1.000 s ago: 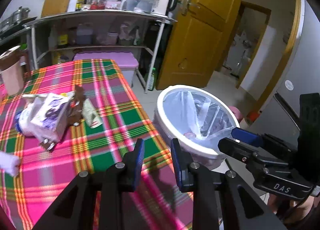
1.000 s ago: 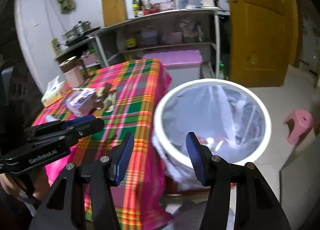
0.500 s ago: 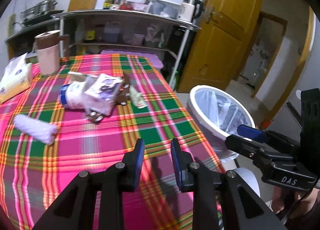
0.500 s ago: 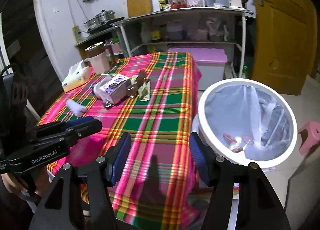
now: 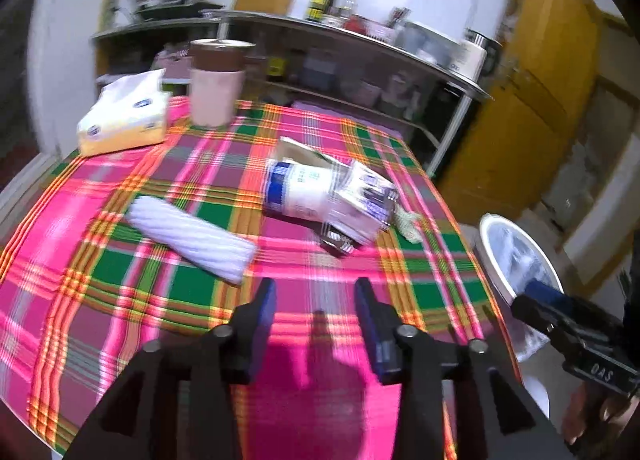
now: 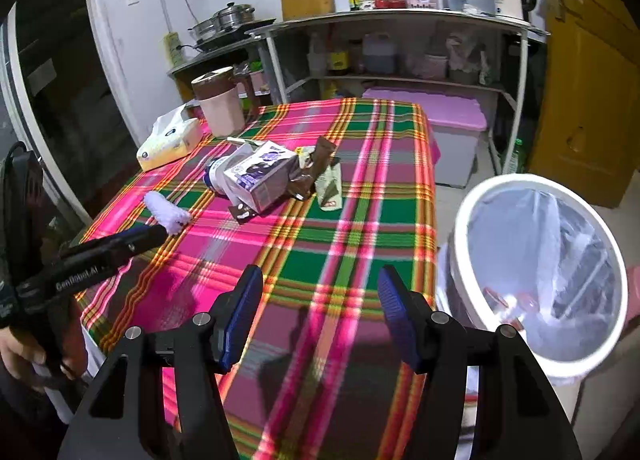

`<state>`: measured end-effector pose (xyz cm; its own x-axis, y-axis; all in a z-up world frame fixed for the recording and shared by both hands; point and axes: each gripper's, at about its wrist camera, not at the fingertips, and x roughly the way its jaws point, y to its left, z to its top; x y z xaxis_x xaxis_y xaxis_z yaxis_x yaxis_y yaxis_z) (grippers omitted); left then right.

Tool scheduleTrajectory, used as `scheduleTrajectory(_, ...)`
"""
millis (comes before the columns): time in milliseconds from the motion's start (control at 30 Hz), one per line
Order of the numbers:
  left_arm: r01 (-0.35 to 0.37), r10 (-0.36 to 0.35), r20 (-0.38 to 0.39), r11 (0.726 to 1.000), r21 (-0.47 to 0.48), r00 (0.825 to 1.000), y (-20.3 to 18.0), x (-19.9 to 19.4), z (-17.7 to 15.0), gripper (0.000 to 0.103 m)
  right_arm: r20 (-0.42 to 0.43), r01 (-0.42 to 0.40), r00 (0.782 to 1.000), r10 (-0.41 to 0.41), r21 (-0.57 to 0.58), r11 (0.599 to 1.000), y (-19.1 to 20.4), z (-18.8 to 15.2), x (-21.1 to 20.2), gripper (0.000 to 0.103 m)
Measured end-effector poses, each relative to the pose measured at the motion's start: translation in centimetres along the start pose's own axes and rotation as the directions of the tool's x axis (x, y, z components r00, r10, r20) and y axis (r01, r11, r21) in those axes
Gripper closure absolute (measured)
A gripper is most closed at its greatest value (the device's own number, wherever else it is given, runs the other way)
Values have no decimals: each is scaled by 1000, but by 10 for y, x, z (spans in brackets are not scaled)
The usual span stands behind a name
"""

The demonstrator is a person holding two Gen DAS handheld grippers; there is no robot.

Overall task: Collect trash
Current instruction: 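Move both tools back toward the remaining items on the table, then grasp the paper snack wrapper with the right gripper while the left grasps the white foam net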

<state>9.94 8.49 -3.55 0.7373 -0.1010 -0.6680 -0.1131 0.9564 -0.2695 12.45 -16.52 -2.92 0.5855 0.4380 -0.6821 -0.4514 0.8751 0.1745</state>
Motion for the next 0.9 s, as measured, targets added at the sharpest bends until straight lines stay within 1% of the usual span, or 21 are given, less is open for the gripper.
scheduleTrajectory(133, -46, 46, 7, 997, -65, 999, 22, 5, 7, 58, -15, 1, 1000, -1, -5, 1000, 0, 11, 16, 42)
scheduleTrajectory(300, -105, 104, -17, 981, -164, 994, 48, 19, 11, 57, -32, 2, 999, -2, -8, 1000, -1, 22, 34, 42)
scheduleTrajectory(367, -118, 116, -23, 974, -192, 993, 55, 25, 13, 51, -40, -1, 999, 1, -13, 1000, 0, 26, 42, 42)
scheduleTrajectory(533, -138, 132, -40, 957, -254, 990, 66, 40, 19, 49, -66, -1, 998, 0, -22, 1000, 0, 36, 65, 43)
scheduleTrajectory(700, -154, 148, -44, 950, -272, 988, 69, 52, 27, 49, -92, 2, 996, -4, -17, 1000, -4, 46, 85, 43)
scheduleTrajectory(800, -192, 183, -59, 949, -251, 981, 70, 61, 30, 49, -102, 6, 995, -7, -12, 1000, -6, 52, 97, 43)
scheduleTrajectory(900, -212, 204, -58, 952, -221, 977, 69, 66, 30, 54, -114, 13, 993, -14, -12, 1000, -8, 58, 109, 43)
